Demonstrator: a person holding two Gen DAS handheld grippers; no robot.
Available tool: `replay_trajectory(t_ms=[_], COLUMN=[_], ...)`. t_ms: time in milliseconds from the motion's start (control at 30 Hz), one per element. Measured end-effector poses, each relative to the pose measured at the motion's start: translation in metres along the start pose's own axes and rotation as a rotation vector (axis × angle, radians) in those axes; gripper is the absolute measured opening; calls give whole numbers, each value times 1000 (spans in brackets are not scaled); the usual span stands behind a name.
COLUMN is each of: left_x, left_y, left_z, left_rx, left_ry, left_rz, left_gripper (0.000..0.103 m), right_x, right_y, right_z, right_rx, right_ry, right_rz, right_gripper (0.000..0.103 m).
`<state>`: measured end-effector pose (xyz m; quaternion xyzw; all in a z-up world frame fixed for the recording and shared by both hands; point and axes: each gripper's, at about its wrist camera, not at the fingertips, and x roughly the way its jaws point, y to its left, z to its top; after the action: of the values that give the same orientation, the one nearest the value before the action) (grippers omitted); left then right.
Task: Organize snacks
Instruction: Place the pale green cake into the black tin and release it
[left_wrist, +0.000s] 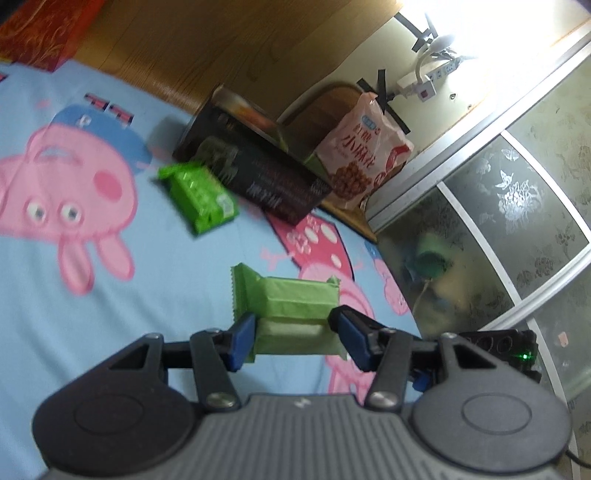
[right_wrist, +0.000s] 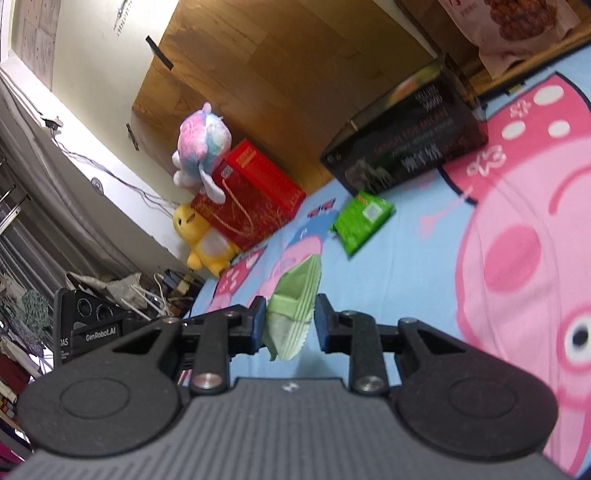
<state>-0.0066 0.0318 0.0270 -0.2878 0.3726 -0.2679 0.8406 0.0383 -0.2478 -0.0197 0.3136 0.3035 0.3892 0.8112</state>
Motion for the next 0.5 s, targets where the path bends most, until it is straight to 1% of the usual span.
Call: replay_trajectory(t_ms=[200, 333, 500], left_x=[19, 39, 70], left_y=[-15, -26, -26], left_z=[51, 96, 153], left_rx=[46, 93, 116], left_ry=[-48, -89, -130], left_rz=[4, 30, 74], left_gripper=[49, 49, 49], right_x=[11, 25, 57], right_y=[-4, -10, -21], right_z=[46, 84, 132], right_rx=[-17, -16, -49], right_ry=[-75, -117, -141], right_rz=[9, 10, -15], right_gripper=[31, 31, 31])
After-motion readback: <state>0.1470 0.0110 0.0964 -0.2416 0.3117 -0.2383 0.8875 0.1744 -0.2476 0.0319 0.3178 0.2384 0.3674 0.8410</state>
